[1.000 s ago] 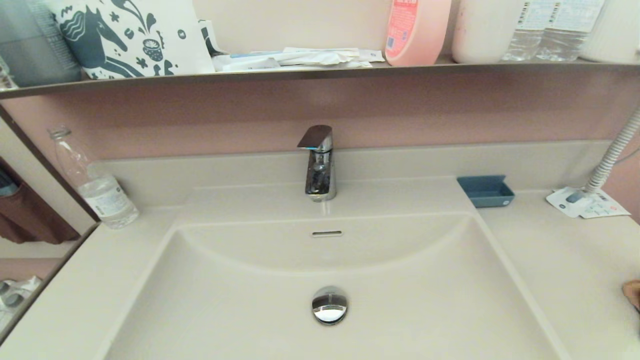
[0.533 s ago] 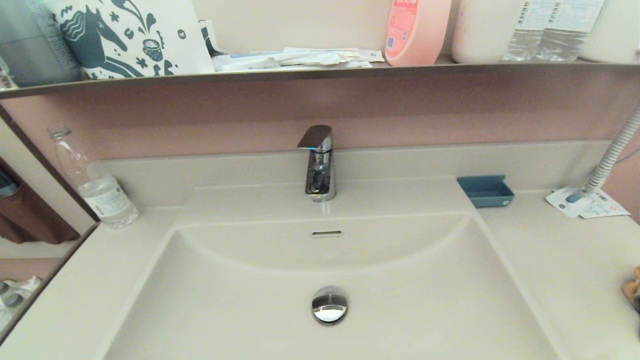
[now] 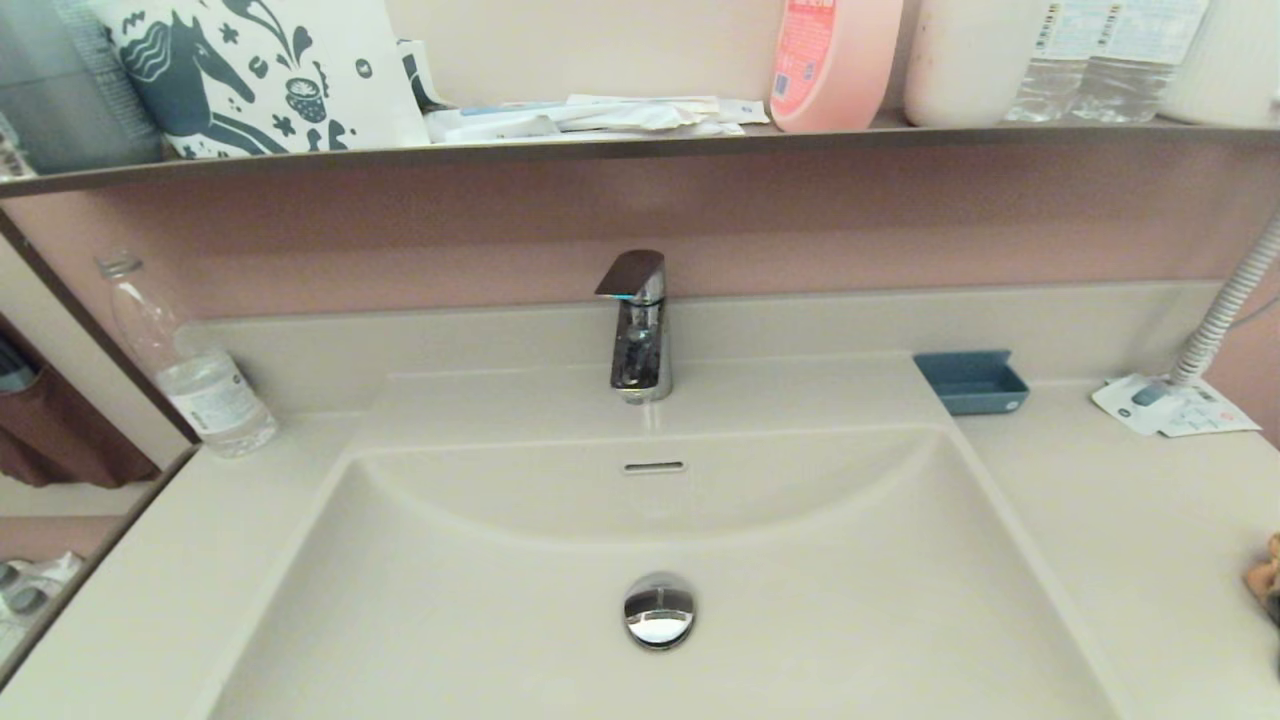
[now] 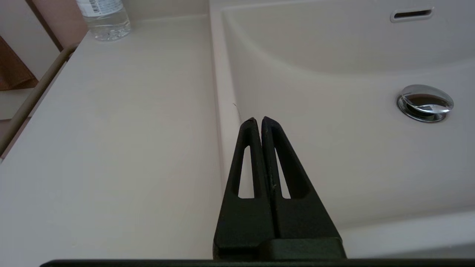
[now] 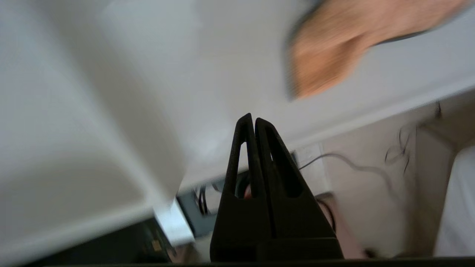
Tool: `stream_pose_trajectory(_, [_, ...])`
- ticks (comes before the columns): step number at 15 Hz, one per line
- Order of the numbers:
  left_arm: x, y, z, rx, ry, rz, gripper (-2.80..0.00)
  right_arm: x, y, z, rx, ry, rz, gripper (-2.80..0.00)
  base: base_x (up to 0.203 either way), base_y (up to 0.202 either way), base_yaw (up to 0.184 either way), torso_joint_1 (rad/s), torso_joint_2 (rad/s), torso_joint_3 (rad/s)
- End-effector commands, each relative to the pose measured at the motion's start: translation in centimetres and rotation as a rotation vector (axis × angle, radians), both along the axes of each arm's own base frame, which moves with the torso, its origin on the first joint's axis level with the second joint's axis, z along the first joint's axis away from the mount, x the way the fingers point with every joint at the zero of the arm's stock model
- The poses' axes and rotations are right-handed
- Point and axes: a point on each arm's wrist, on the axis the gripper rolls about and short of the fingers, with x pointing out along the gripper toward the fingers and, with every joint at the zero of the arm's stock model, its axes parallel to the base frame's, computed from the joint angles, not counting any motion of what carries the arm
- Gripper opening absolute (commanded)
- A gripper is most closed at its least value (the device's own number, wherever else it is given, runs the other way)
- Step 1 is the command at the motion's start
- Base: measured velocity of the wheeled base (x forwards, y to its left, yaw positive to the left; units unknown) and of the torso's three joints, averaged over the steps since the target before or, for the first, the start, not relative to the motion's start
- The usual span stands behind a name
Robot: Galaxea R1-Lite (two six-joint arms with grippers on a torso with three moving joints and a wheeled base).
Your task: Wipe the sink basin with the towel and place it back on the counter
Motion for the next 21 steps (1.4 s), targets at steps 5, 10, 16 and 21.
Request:
stream_pose_trajectory(5, [0.0,0.0,0.0,0.001,0.002,0.000,-2.80,-12.4,1.4,1.7,0.151,-0.287,0.315,-2.80,0.000,0.000,0.000,0.000,0.00,0.000])
stream_pose_trajectory(10, [0.0,0.0,0.0,0.001,0.002,0.000,-2.80,-22.7,-0.4,0.2,0.247,-0.607,0.146,-2.80,0.000,0.000,0.000,0.000,0.00,0.000])
stream_pose_trajectory(16, [0.0,0.0,0.0,0.001,0.002,0.000,-2.80,-30.1,0.4,-5.1,0.054,-1.051,-0.020,-2.80,0.000,0.000,0.000,0.000,0.00,0.000])
stream_pose_trajectory(21, [0.0,0.0,0.0,0.001,0.002,0.001,-2.80,-25.5,0.6,-9.3,-0.054,-1.306,0.000,-2.80,0.000,0.000,0.000,0.000,0.00,0.000])
